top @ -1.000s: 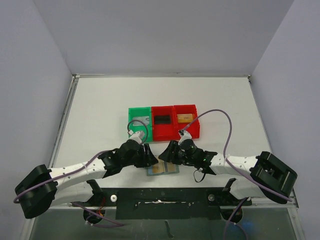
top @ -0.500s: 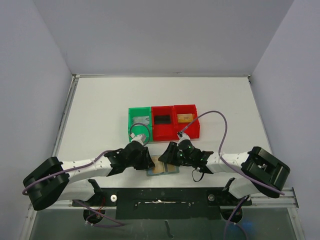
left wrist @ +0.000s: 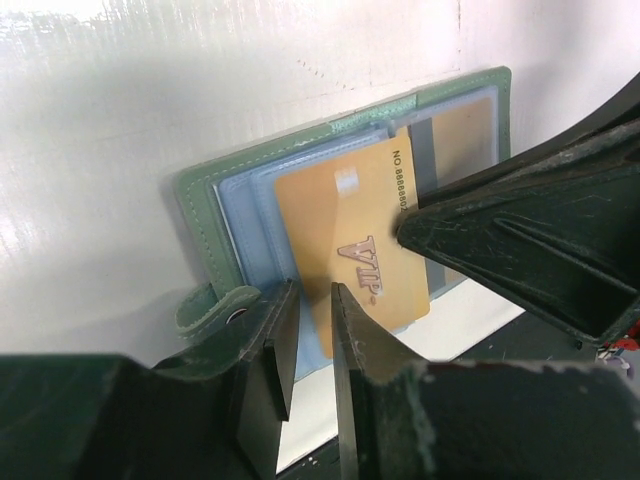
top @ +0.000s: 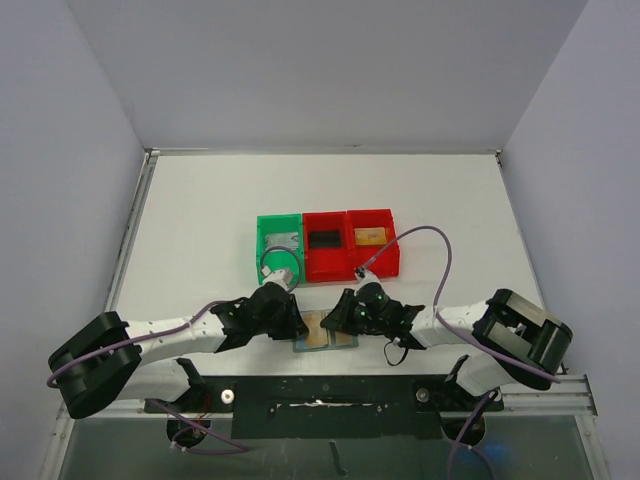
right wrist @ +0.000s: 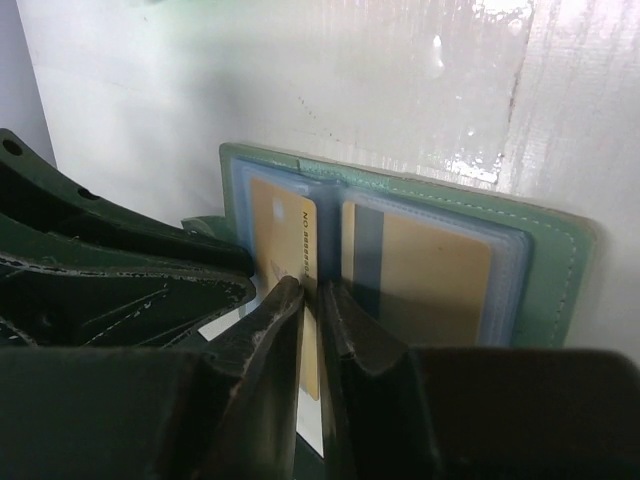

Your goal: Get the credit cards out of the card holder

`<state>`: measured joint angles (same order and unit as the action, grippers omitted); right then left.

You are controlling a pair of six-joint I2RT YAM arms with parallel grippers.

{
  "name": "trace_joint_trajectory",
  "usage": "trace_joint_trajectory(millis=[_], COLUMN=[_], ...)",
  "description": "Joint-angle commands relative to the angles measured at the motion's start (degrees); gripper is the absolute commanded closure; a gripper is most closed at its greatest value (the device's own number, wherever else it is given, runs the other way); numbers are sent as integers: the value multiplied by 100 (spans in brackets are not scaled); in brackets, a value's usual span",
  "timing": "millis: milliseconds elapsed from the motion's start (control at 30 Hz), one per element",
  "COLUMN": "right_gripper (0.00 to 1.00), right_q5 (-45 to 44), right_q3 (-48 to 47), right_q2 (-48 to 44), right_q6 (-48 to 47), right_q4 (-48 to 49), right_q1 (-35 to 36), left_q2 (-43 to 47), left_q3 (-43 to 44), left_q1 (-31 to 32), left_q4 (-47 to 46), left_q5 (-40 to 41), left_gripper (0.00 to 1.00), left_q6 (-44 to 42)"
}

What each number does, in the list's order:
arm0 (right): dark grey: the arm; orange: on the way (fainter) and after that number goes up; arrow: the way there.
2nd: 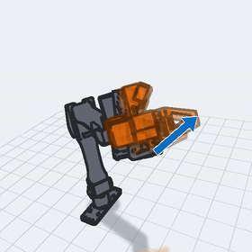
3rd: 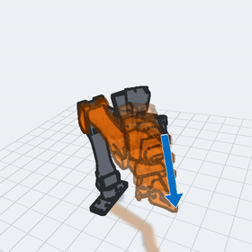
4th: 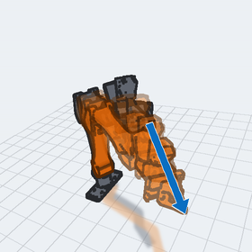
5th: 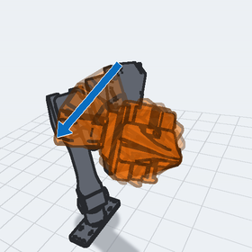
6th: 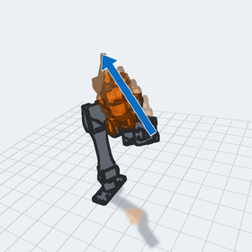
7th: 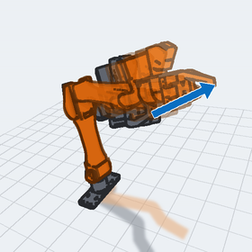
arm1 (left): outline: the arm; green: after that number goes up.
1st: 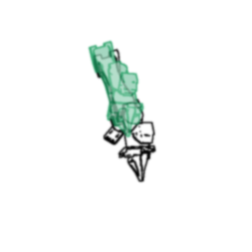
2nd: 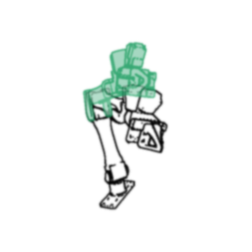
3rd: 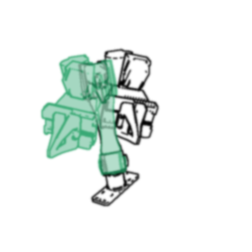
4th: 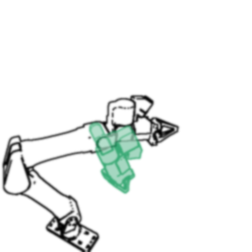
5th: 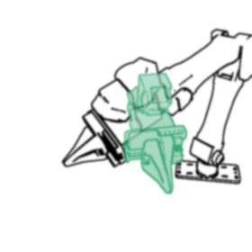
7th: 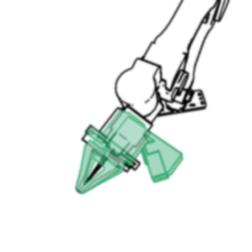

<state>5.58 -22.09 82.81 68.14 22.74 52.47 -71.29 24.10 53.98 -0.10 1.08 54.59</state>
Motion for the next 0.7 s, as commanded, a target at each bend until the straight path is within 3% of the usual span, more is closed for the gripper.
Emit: trace_joint_trajectory(millis=[0,667], right_gripper=[90,92], right_q5=[-19,504], right_q3=[140,454], right_q2=[-359,-833], right_q6=[13,-189], right_q4=[493,611], right_q1=[-50,-402], left_q2=[-36,-31], left_q3=[33,148], left_q1=[25,70], left_q4=[67,188], left_q5=[211,272], left_gripper=[81,81], left_q6=[-163,-238])
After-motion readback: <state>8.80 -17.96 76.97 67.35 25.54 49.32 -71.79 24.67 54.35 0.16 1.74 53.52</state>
